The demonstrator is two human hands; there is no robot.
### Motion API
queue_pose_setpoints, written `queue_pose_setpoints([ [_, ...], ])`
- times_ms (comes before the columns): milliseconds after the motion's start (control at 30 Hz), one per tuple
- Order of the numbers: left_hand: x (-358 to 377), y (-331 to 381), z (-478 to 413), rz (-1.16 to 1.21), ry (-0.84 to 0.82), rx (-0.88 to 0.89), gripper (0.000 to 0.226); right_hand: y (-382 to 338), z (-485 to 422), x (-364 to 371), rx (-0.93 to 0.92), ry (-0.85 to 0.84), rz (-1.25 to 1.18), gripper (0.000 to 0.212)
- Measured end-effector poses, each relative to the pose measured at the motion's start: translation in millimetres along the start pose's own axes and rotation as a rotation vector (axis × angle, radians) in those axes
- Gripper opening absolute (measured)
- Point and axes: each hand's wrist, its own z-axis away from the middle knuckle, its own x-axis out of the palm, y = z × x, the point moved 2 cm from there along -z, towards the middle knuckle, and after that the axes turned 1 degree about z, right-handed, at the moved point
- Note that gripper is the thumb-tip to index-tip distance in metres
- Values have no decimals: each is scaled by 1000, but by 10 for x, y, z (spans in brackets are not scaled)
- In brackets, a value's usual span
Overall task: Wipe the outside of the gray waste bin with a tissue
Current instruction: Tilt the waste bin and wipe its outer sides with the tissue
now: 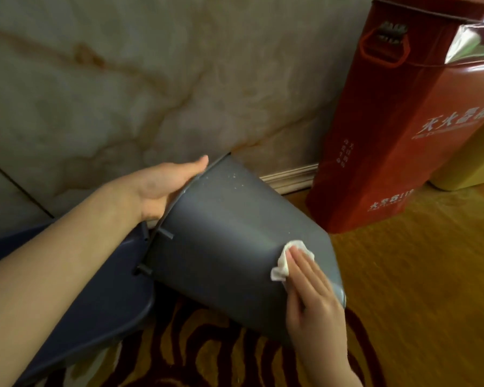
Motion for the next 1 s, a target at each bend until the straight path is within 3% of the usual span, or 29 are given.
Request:
queue_pose_setpoints([
  [133,38,-36,-26,-71,195,-6,30,65,122,38,59,28,-1,50],
  [267,120,-47,-23,-128,208,122,31,156,-16,-46,472,196,-223,22],
  [333,121,-65,-23,-151,204,166,36,82,-230,-63,541,219,-355,16],
  [433,94,-120,-52,-99,146,210,27,-231,-752,0,390,172,-474,28],
  [600,57,-186,-117,-27,99,218,32,-537,-1382,376,169,-14,-285,20],
  [800,-30,-238,-152,117,121,168,31,-799,-907,593,-148,-80,-263,38],
  [1000,21,-203,-100,127,36,22,45,-876,-579,651,-353,-12,-154,31],
])
